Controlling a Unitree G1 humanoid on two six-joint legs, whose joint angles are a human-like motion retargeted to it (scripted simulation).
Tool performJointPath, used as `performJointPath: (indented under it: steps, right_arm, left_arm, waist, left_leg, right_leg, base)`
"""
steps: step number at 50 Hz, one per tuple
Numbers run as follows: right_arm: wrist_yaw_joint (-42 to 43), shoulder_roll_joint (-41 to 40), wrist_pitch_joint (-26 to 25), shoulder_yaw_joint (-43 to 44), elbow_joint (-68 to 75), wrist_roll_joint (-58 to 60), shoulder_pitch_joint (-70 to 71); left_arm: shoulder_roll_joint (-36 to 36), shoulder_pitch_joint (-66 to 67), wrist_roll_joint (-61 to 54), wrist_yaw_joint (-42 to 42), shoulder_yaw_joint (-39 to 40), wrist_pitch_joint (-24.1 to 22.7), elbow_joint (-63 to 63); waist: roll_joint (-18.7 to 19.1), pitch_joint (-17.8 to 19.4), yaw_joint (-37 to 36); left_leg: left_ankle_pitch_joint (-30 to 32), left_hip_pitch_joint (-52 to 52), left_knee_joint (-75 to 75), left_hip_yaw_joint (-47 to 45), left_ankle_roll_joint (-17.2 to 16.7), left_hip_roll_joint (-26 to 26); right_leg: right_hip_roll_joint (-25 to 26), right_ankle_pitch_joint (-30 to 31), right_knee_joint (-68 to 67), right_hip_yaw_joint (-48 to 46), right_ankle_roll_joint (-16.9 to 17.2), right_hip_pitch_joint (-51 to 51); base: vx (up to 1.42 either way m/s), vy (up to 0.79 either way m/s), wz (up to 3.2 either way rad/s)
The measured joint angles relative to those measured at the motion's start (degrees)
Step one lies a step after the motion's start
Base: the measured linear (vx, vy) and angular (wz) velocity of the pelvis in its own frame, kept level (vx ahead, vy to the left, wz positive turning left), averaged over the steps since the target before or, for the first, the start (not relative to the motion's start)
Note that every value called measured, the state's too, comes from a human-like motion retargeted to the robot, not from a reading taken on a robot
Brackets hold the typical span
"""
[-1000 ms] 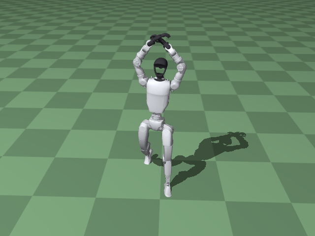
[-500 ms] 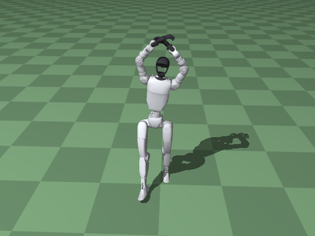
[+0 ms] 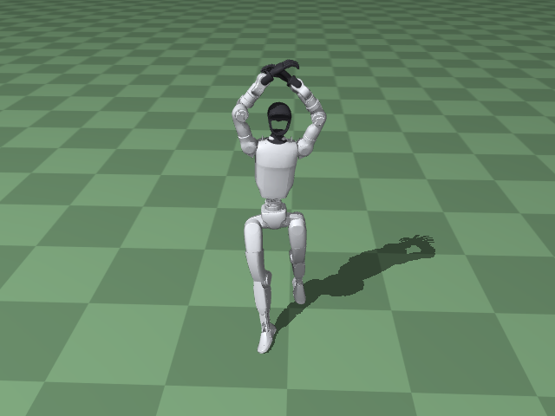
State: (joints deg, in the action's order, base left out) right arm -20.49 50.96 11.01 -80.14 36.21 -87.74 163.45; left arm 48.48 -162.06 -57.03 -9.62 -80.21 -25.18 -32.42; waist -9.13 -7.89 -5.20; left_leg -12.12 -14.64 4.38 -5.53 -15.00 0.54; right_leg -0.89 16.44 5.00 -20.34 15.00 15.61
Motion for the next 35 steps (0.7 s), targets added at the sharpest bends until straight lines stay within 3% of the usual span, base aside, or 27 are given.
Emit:
performJointPath:
  steps: [5, 8, 11, 14, 18, 25, 29, 35]
  right_arm:
    - [-0.75, 0.85, -1.27, 0.07, 0.62, -4.53, -0.56]
    - [-1.09, 1.42, -2.02, 0.17, 1.14, -6.06, -0.17]
    - [-1.81, 2.23, -2.83, 0.18, 1.20, -6.90, 0.32]
    - [-2.50, 2.81, -3.48, 0.10, 1.03, -7.53, 0.21]
    - [-2.48, 2.76, -2.89, -0.03, 0.91, -6.97, -0.07]
    - [-1.37, 2.51, -0.32, -0.07, 1.00, -3.87, 1.09]
    - [-1.79, 2.72, 0.66, -0.07, 0.96, -3.05, 0.25]
    - [-2.05, 2.50, 1.02, -0.07, 1.01, -3.94, -0.13]
  left_arm:
    - [-1.17, -0.54, -0.82, 0.55, 0.00, 1.74, -0.58]
    - [-2.11, -1.15, -0.43, 1.84, 0.00, 2.75, -0.92]
    - [-2.73, -1.60, -0.53, 2.67, 0.00, 3.19, -0.56]
    - [-2.95, -1.68, -0.88, 2.92, 0.00, 3.32, -0.03]
    - [-2.94, -1.74, -1.43, 3.39, 0.00, 3.32, 0.03]
    - [-3.48, -2.00, -5.62, 1.65, 0.00, 3.23, 0.45]
    - [-3.22, -2.01, -1.38, 0.48, 0.00, 2.24, -0.33]
    - [-3.00, -1.89, -2.39, -0.15, 0.00, 1.96, -0.18]
  waist:
    - [0.04, -1.09, -2.87]
    - [-0.45, -0.27, -2.92]
    - [-0.10, 0.08, -2.02]
    - [0.35, -0.29, -1.62]
    - [0.22, -0.78, -3.09]
    - [2.23, 1.83, -6.85]
    - [3.99, 3.10, -8.62]
    - [4.76, 3.66, -9.74]
  left_leg:
    - [7.13, 0.67, 9.77, 1.04, 0.00, 1.65]
    - [9.02, 5.29, 24.04, 1.16, 0.15, 3.78]
    - [4.45, 12.45, 37.56, -1.70, 4.04, 6.09]
    - [-2.94, 18.07, 41.46, -7.17, 7.42, 9.08]
    - [-5.37, 21.24, 28.98, -14.40, 7.76, 8.59]
    - [12.56, 22.42, -6.90, -16.86, 1.01, 5.52]
    - [18.08, 30.09, -9.38, -16.52, 0.00, 5.91]
    - [20.22, 38.66, -9.38, -15.43, 0.00, 5.97]
  right_leg:
    - [1.63, -4.26, -0.03, 4.28, 0.00, -5.66]
    - [1.35, -8.15, -2.32, 6.13, 0.00, -9.16]
    - [0.71, -11.27, -4.46, 6.92, 0.00, -10.89]
    - [0.80, -13.34, -5.81, 7.61, 0.00, -11.64]
    - [0.57, -15.20, -7.35, 9.83, 0.00, -11.98]
    - [3.38, -17.78, -8.52, 14.06, 0.00, -15.47]
    - [4.47, -18.37, -8.65, 15.48, 0.00, -17.58]
    - [3.33, -20.25, -9.27, 17.77, 0.00, -20.07]
  base:
    - [0.60, -0.21, -0.44]
    - [0.57, -0.22, -0.28]
    - [0.44, -0.06, -0.04]
    - [0.35, -0.08, -0.12]
    - [0.30, -0.07, -0.52]
    - [0.26, -0.01, -0.67]
    - [0.19, 0.12, -0.38]
    - [0.30, 0.17, -0.35]
